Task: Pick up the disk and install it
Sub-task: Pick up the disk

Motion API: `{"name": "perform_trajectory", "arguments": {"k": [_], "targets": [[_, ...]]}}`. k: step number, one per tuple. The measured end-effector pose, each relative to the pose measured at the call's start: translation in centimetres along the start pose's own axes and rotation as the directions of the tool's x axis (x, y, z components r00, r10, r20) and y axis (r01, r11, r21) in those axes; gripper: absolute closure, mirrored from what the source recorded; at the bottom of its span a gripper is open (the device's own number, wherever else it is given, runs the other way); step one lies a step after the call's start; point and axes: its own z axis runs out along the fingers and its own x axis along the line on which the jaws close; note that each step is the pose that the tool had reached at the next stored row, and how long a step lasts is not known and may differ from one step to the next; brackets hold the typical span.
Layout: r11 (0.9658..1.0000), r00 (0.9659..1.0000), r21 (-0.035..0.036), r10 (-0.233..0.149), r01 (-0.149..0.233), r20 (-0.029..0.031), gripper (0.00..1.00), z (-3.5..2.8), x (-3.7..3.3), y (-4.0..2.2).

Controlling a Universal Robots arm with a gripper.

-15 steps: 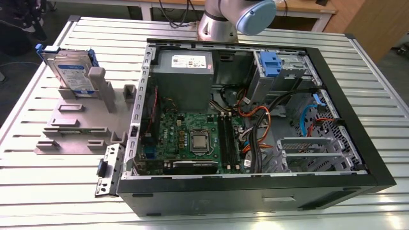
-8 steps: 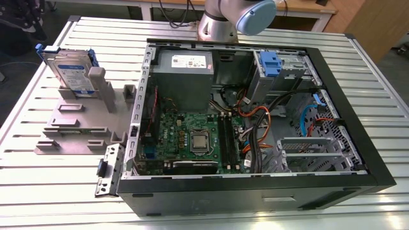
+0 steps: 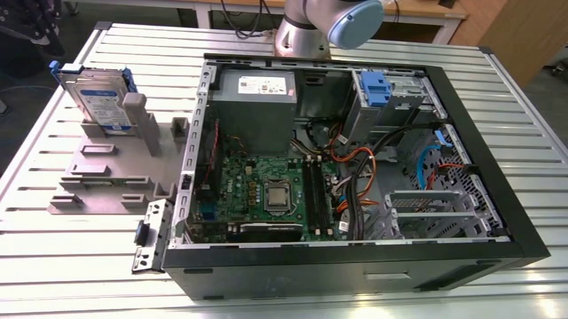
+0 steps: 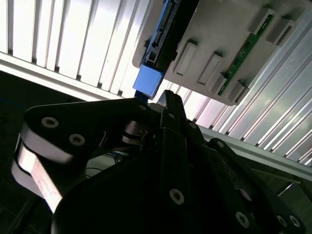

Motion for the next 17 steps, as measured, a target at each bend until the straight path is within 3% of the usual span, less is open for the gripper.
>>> {"name": "perform_trajectory", "arguments": {"k": [5, 8, 11, 13, 16, 17], "targets": [[1.0, 1.0, 0.0003, 0.0, 0.0, 0.0, 0.83, 0.0, 0.0, 0.0], [1.0, 1.0, 0.0028, 0.0, 0.0, -0.0012, 0.65, 0.04, 0.0, 0.0], [0.9999, 0.9999, 0.0029, -0.01, 0.01, -0.0017, 0.59, 0.17, 0.0, -0.01], [0.9998, 0.9998, 0.0034, -0.021, 0.021, -0.002, 0.47, 0.36, 0.01, -0.01], [0.9995, 0.9995, 0.0045, -0.032, 0.032, -0.0022, 0.42, 0.63, 0.01, -0.02], [0.9994, 0.9994, 0.0045, -0.035, 0.035, -0.0024, 0.35, 0.74, 0.01, -0.03]]}}
